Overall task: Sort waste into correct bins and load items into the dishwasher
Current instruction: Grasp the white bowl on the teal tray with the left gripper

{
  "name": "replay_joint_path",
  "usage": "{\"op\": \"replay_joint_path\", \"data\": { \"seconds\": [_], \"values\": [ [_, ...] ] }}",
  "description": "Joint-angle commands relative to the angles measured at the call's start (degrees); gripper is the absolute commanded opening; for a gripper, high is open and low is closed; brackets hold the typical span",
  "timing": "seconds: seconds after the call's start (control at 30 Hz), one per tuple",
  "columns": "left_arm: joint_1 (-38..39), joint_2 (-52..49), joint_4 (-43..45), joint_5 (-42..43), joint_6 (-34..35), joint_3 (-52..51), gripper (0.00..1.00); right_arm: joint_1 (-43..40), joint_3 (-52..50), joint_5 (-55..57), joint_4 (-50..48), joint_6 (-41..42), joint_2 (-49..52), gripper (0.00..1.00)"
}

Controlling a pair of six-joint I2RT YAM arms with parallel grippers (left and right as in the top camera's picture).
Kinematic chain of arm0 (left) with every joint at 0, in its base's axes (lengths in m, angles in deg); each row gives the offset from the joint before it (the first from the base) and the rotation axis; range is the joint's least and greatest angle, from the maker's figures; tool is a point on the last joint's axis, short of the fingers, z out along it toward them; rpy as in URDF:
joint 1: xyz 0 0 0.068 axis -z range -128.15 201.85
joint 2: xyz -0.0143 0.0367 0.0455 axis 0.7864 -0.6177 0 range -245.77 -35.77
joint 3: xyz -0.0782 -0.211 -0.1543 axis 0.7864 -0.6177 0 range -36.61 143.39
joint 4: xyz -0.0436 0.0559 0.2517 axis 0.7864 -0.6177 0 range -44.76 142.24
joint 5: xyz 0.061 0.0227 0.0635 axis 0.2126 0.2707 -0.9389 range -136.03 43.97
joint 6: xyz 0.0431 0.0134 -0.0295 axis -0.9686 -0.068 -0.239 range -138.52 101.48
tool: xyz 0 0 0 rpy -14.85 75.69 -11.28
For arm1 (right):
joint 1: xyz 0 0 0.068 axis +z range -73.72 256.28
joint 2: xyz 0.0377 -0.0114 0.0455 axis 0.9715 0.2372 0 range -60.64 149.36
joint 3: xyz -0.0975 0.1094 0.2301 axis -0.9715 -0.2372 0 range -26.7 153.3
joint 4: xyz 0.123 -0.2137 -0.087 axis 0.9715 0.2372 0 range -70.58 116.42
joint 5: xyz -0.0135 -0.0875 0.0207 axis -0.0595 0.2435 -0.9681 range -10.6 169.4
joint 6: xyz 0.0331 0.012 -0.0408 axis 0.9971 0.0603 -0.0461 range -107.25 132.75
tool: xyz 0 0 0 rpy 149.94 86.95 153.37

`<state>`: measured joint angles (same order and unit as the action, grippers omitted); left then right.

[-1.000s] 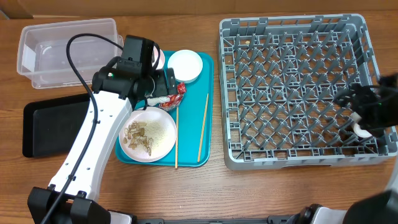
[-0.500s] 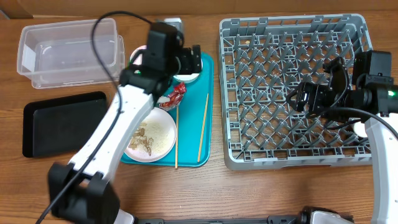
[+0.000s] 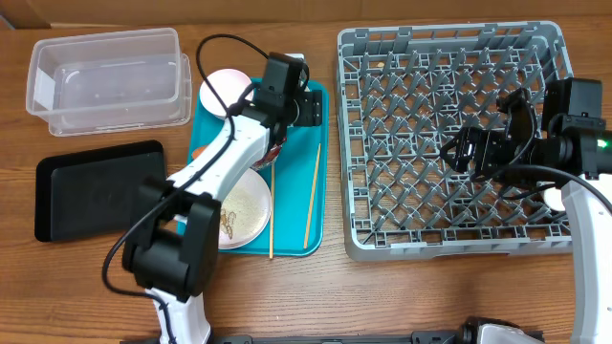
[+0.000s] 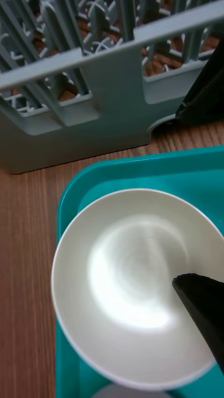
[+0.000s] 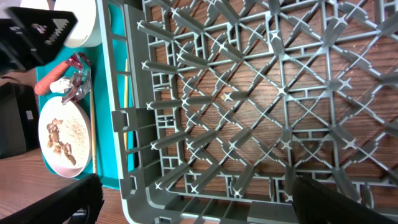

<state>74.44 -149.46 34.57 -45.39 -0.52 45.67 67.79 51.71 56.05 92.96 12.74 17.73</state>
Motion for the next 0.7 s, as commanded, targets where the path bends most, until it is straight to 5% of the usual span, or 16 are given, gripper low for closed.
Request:
{"op": "replay_joint_path", "data": {
  "seconds": [0.0,0.2,0.37,0.67],
  "values": [
    [1.2,-2.9,1.3,1.1,0.1,0.7,0.79,0.2,1.1,-0.3,0.1,-0.4,-0.5,1.00],
    [1.5,-6.0,2.5,0.4,0.0,0.7,0.75,0.2,1.1,-0.3,0.3,-0.4,-0.5,1.00],
    [1.5,-7.9,3.0,0.2,0.0,0.7,0.62,0.2,1.1,-0.3,0.7,-0.4,-0.5,1.00],
    [1.4,-8.0,5.1,0.0,0.0,1.6,0.04,0.2,1.1,-0.3,0.8,-0.4,-0.5,1.00]
  ]
}}
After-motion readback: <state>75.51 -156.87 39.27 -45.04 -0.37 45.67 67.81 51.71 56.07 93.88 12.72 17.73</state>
